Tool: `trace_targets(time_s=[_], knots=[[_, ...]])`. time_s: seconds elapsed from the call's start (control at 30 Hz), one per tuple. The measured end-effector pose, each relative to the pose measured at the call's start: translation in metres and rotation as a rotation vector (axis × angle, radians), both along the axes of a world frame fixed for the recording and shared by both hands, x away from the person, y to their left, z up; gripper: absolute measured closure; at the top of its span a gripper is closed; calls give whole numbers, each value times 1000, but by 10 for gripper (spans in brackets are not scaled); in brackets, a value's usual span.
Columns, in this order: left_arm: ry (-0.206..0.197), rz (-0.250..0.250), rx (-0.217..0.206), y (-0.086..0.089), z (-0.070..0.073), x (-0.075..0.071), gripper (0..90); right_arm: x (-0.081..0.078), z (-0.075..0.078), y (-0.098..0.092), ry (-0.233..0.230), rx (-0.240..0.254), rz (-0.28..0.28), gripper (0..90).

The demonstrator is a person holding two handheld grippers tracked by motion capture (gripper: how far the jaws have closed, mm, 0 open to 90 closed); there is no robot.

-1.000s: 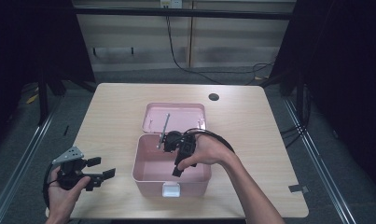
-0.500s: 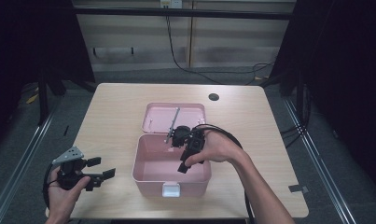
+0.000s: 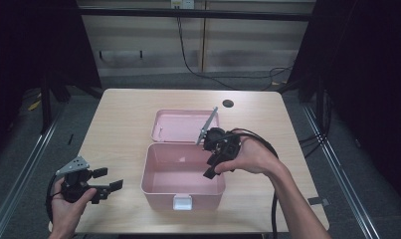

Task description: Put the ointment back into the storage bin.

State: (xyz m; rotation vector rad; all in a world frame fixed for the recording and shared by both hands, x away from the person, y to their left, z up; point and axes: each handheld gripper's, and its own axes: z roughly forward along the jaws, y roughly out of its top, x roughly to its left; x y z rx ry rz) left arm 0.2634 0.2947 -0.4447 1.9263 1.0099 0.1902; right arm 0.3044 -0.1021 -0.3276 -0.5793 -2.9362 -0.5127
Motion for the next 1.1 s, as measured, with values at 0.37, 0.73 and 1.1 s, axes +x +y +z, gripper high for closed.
trace_targets(time_s=[0.37, 0.73, 1.1], knots=[[0, 0, -1, 0, 0, 0, 167, -10, 5, -31, -20, 9, -43, 508], [0, -4, 5, 0, 0, 0, 167, -21, -12, -68, -19, 16, -107, 475], [0, -1, 5, 0, 0, 0, 167, -28, -45, -93, -12, 43, -186, 396]])
